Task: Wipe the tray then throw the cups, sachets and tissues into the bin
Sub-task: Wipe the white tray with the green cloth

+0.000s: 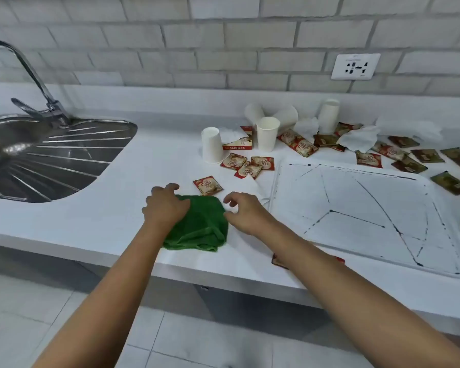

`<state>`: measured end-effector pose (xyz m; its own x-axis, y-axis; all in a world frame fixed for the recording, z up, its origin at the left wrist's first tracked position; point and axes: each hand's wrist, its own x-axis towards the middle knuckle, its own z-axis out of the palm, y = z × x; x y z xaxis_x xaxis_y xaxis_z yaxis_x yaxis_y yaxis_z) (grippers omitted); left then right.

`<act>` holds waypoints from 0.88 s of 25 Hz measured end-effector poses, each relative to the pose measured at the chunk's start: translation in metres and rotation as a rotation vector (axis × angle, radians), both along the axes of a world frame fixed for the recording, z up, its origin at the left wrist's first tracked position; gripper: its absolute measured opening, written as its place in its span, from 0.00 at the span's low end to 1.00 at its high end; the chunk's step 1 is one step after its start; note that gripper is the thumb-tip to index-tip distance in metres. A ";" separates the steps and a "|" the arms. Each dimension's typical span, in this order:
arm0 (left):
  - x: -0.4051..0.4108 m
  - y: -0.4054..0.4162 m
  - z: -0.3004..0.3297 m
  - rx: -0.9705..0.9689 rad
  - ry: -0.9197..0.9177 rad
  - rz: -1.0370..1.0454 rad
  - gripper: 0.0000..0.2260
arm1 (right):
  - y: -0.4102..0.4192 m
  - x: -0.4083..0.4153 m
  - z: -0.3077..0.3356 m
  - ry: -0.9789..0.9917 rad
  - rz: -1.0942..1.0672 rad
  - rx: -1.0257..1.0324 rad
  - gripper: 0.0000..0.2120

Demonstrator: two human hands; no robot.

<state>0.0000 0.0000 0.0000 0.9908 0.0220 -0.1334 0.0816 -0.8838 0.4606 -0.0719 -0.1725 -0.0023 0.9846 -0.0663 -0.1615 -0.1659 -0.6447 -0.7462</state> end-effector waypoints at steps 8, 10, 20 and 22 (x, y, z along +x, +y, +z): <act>0.004 0.026 -0.025 -0.222 0.083 -0.024 0.35 | 0.050 0.020 -0.024 0.160 -0.316 -0.048 0.20; 0.003 0.027 -0.029 -0.284 0.097 -0.002 0.37 | 0.053 0.022 -0.028 0.151 -0.332 -0.048 0.19; -0.002 0.019 0.015 -0.228 0.112 -0.141 0.11 | 0.027 0.023 0.014 0.237 -0.214 0.361 0.03; -0.004 0.008 0.031 -0.405 0.100 -0.134 0.11 | 0.013 0.019 0.028 0.164 -0.233 0.569 0.07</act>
<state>-0.0038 0.0084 0.0306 0.9632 -0.1795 -0.2001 0.0403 -0.6396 0.7677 -0.0528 -0.1591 0.0261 0.9143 -0.1349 -0.3818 -0.3949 -0.0880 -0.9145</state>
